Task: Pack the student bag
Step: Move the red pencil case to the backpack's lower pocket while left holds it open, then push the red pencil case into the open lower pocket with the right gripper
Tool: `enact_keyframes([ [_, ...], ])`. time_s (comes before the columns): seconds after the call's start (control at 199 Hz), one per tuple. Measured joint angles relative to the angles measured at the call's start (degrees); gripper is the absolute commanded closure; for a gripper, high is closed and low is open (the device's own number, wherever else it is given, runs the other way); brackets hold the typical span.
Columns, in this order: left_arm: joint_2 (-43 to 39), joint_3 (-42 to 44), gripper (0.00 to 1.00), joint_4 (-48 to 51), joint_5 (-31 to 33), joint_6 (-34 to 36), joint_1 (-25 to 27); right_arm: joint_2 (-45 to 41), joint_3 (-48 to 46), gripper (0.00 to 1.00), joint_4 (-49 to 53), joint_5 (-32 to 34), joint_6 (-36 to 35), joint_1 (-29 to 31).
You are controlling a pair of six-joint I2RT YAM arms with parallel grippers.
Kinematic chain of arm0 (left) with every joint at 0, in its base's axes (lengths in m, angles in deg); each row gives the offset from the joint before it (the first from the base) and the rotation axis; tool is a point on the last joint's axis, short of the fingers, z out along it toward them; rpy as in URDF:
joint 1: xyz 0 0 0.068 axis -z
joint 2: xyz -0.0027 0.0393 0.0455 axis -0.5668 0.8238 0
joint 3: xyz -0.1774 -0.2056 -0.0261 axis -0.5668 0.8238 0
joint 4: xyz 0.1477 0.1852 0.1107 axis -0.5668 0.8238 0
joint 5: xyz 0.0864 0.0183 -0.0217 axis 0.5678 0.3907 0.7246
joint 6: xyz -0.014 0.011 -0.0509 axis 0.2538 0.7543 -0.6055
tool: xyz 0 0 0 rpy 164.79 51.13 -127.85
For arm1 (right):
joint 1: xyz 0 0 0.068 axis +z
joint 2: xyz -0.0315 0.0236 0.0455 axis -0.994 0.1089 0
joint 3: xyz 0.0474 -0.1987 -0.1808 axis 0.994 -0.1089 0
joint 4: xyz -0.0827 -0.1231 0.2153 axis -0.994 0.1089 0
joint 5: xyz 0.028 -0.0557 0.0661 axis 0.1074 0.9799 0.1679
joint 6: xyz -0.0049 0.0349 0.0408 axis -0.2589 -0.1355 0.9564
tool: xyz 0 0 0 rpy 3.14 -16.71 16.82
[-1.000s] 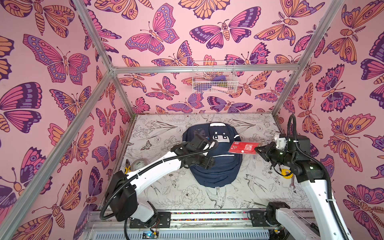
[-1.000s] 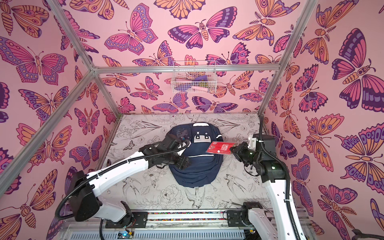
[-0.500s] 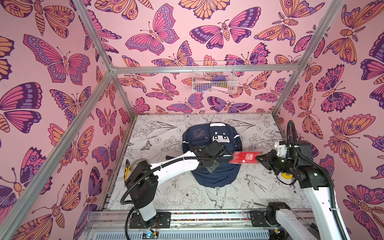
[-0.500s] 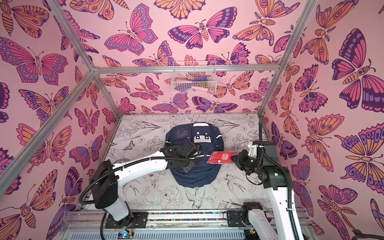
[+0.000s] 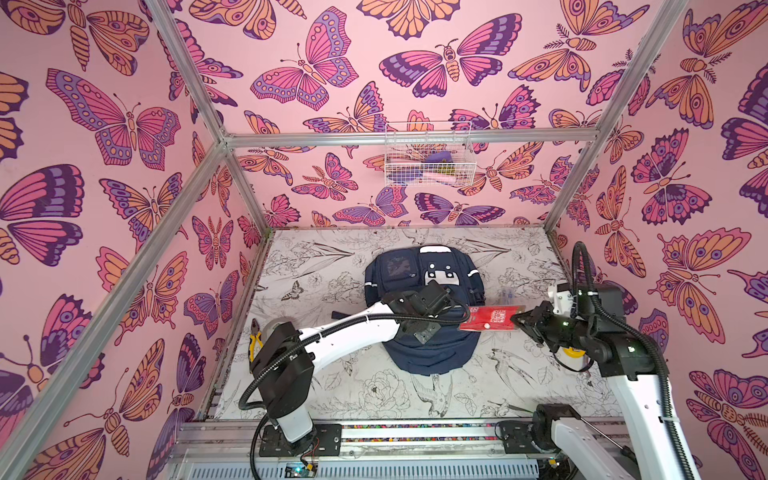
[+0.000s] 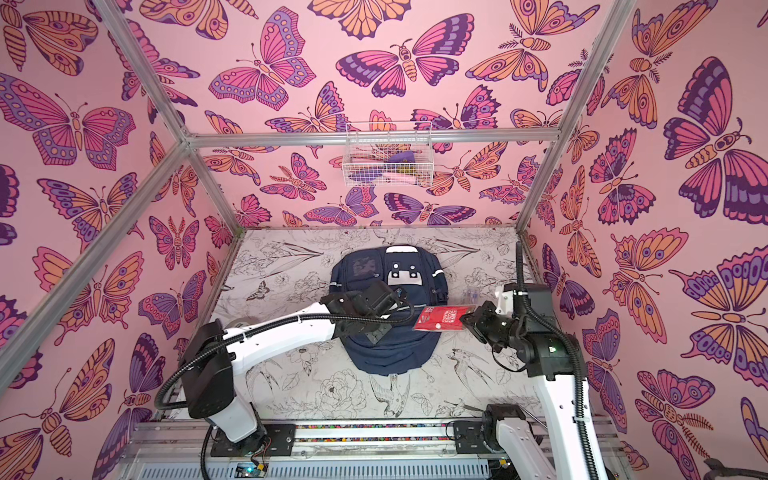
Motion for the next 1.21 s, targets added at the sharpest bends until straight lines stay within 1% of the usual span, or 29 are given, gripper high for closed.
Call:
enact_keyframes([
  [0.201, -3.7, -2.9, 1.0, 0.8, 1.7, 0.0, -0.4, -0.7, -0.7, 1.0, -1.2, -4.3, -0.7, 0.0],
  [0.277, -5.1, -3.2, 1.0, 0.8, 1.9, 0.1, -0.7, -1.7, -3.0, 1.0, -3.6, -6.0, 0.6, 0.0],
  [0.372, -5.9, -3.2, 1.0, 0.8, 1.9, 0.3, -0.8, -3.0, -6.8, 1.0, -7.3, -7.3, 3.9, 0.9],
  [0.453, -6.0, -3.2, 1.0, 0.9, 1.9, 0.8, -0.8, -2.9, -9.7, 1.0, -11.2, -7.0, 7.0, 3.8],
  [0.513, -6.0, -3.2, 1.0, 0.9, 1.8, 1.0, -0.9, -2.2, -11.0, 1.0, -14.0, -5.6, 8.9, 6.8],
  [0.609, -6.0, -3.2, 1.0, 1.1, 1.3, 1.0, -1.2, -0.3, -11.3, 1.0, -17.8, -2.6, 11.1, 11.6],
  [0.709, -6.0, -3.2, 1.0, 1.2, 0.2, 0.5, -1.8, 1.0, -11.3, 1.0, -20.1, -0.7, 12.2, 14.2],
  [0.815, -6.0, -3.2, 1.0, 1.2, -1.5, -0.7, -3.1, 1.0, -10.0, 1.0, -19.2, 0.1, 11.8, 14.7],
  [1.021, -6.7, -3.2, 1.0, 0.8, -5.2, -3.6, -5.3, -1.6, -1.9, 1.0, -13.0, -0.1, 8.8, 14.7],
  [1.207, -7.0, -3.2, 1.0, 0.5, -8.7, -5.4, -6.6, -6.5, -3.6, 1.0, -11.0, -2.8, 9.1, 16.2],
])
